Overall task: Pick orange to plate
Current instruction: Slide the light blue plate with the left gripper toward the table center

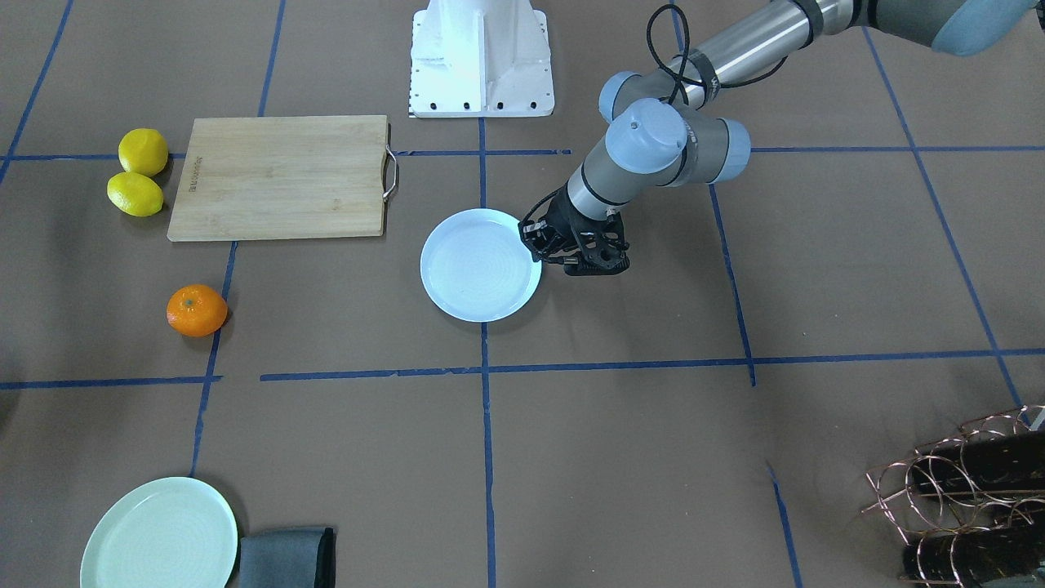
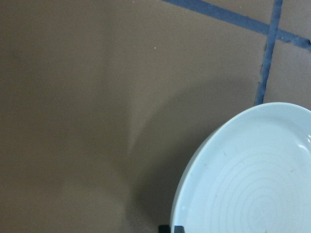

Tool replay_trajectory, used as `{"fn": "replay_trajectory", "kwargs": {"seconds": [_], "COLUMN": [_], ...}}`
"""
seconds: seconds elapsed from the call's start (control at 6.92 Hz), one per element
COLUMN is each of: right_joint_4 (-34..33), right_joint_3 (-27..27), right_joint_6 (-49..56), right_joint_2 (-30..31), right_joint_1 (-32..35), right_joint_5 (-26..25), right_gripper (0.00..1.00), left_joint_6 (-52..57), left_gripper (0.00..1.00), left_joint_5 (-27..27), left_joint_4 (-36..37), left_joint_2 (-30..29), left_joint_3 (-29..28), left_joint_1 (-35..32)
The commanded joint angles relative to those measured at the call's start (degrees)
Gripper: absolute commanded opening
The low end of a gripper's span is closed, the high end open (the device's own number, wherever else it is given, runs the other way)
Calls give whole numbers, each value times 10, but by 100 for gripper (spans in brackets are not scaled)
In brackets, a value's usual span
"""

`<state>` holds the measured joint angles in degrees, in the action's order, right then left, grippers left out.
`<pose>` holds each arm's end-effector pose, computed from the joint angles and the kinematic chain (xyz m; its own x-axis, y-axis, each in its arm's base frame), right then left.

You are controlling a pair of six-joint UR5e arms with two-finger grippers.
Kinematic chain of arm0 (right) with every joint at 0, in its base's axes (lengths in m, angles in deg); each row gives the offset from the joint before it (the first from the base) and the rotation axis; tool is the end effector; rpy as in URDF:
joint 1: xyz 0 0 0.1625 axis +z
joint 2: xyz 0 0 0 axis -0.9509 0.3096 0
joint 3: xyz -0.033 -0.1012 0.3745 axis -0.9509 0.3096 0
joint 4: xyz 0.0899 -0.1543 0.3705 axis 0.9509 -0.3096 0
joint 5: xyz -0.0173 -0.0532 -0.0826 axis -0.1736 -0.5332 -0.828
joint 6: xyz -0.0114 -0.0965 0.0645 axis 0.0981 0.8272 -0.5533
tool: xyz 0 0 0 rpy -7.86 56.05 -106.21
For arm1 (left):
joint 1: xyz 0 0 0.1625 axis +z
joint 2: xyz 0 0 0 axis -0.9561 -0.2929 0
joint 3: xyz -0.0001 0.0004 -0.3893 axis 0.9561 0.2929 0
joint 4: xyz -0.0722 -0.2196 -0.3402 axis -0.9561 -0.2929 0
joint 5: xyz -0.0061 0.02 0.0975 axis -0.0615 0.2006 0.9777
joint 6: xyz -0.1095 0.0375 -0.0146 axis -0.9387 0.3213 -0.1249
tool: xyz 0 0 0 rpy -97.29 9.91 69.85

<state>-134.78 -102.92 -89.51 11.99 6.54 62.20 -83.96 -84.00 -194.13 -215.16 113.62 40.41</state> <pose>-0.0616 -0.5050 0.4742 0.5608 -0.2742 0.7812 0.1896 0.9610 0.2012 0.5490 -0.4384 0.2494 0.4185 -0.1561 -0.8947 0.0442 0.9875 -0.1515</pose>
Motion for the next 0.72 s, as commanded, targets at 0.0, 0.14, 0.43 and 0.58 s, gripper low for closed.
{"fn": "replay_trajectory", "kwargs": {"seconds": [0.0, 0.14, 0.43, 0.58], "right_joint_4": [2, 37, 193, 237], "right_joint_3": [-3, -12, -12, -12], "right_joint_6": [-44, -107, -352, -457], "right_joint_2": [-5, -5, -2, -2], "right_joint_1": [-25, -58, -150, -207], "right_joint_5": [1, -1, -54, -121], "right_gripper": [100, 100, 100, 100], "left_joint_6": [0, -10, -31, -32], "left_gripper": [98, 99, 99, 99], "left_joint_5": [36, 49, 50, 51], "left_joint_4": [-42, -72, -75, -75], "left_joint_2": [1, 4, 4, 4], "left_joint_3": [2, 5, 6, 9], "left_joint_1": [2, 1, 1, 0]}}
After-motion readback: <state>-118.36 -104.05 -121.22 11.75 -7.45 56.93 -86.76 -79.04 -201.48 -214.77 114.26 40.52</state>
